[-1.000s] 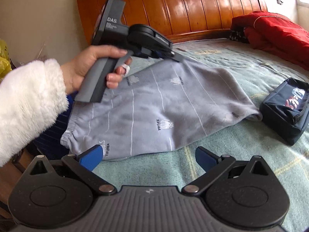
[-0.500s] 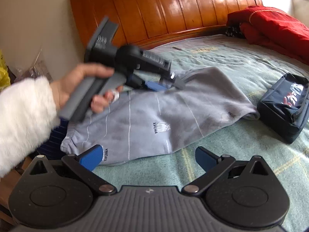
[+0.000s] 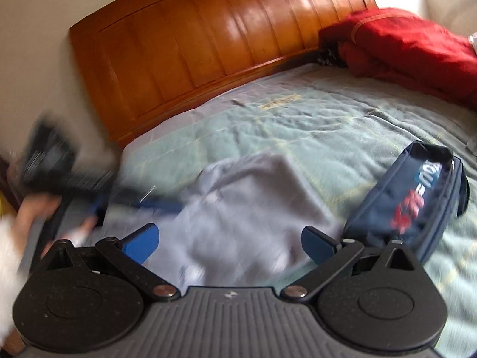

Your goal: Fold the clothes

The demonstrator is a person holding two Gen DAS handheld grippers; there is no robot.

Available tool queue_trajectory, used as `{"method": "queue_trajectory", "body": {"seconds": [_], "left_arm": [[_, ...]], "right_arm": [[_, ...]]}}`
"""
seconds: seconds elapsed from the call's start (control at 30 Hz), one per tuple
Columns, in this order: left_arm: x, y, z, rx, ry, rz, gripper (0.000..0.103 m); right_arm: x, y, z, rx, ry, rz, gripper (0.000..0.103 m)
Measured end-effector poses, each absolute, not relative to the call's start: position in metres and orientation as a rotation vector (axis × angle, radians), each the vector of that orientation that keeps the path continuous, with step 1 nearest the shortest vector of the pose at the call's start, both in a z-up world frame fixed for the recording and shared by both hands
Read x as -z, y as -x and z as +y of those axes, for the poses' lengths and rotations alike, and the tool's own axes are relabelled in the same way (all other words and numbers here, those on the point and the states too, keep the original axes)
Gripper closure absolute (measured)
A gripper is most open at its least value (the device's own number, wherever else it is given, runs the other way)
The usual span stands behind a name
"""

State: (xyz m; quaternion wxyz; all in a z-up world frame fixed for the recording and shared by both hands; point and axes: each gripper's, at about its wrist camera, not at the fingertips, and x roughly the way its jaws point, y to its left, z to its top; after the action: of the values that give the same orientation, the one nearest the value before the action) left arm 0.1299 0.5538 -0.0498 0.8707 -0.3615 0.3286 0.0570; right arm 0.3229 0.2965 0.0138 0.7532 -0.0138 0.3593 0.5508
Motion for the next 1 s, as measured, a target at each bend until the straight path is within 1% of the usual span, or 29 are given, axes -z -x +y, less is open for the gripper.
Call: {"method": "queue_trajectory", "body": {"seconds": [0.07,0.17,0.23,0.3,0.4,0.43,0.47,0.53,0.63,0.7,0.73,0.77,0.8,0.83,0.87,0.93,1.0], "left_arm": [[0.051,-0.112,0.549,-0.109,0.766,0.668,0.038],[0.057,-0.100,0.544,-0.093,0.787,0.651,0.033],[0.061,-0.097,0.541,-0.093,0.786,0.650,0.032],[0.064,-0.096,0.537,-0.100,0.766,0.651,0.032],[0.066,-0.095,0.533,-0.095,0.747,0.639,0.029],[0.067,-0.095,0.533,-0.092,0.742,0.634,0.028],[0.069,-0.094,0.532,-0.089,0.737,0.631,0.028],[0.072,-0.094,0.532,-0.089,0.737,0.616,0.027],[0.073,-0.093,0.532,-0.082,0.735,0.599,0.025],[0.074,-0.092,0.532,-0.078,0.730,0.591,0.024],[0.075,-0.091,0.531,-0.075,0.725,0.589,0.024],[0.075,-0.090,0.530,-0.074,0.724,0.588,0.024],[0.074,-0.090,0.530,-0.074,0.724,0.588,0.024],[0.074,-0.089,0.530,-0.074,0.724,0.588,0.024],[0.074,-0.089,0.530,-0.075,0.725,0.587,0.024],[0.072,-0.088,0.529,-0.085,0.732,0.578,0.024],[0.068,-0.086,0.528,-0.096,0.728,0.557,0.025]], "right_arm": [[-0.017,-0.349,0.308,-1.196,-0.003,0.827,0.000],[-0.015,-0.389,0.327,-1.196,-0.093,0.897,0.000],[-0.010,-0.411,0.342,-1.216,-0.157,0.955,0.000],[-0.004,-0.425,0.361,-1.223,-0.162,0.979,0.000],[0.010,-0.445,0.395,-1.259,-0.135,1.072,0.016],[0.018,-0.450,0.405,-1.272,-0.125,1.118,0.024],[0.025,-0.453,0.415,-1.272,-0.103,1.164,0.028],[0.041,-0.459,0.431,-1.266,-0.061,1.244,0.031],[0.051,-0.466,0.439,-1.305,-0.098,1.256,0.032],[0.054,-0.472,0.441,-1.325,-0.161,1.270,0.037],[0.056,-0.473,0.442,-1.335,-0.186,1.275,0.043],[0.058,-0.472,0.443,-1.348,-0.187,1.274,0.051],[0.059,-0.470,0.443,-1.356,-0.177,1.271,0.058],[0.060,-0.469,0.443,-1.351,-0.163,1.256,0.076],[0.060,-0.468,0.443,-1.346,-0.148,1.241,0.082],[0.055,-0.465,0.438,-1.349,-0.142,1.173,0.084],[0.043,-0.460,0.429,-1.357,-0.155,1.056,0.085]]}}
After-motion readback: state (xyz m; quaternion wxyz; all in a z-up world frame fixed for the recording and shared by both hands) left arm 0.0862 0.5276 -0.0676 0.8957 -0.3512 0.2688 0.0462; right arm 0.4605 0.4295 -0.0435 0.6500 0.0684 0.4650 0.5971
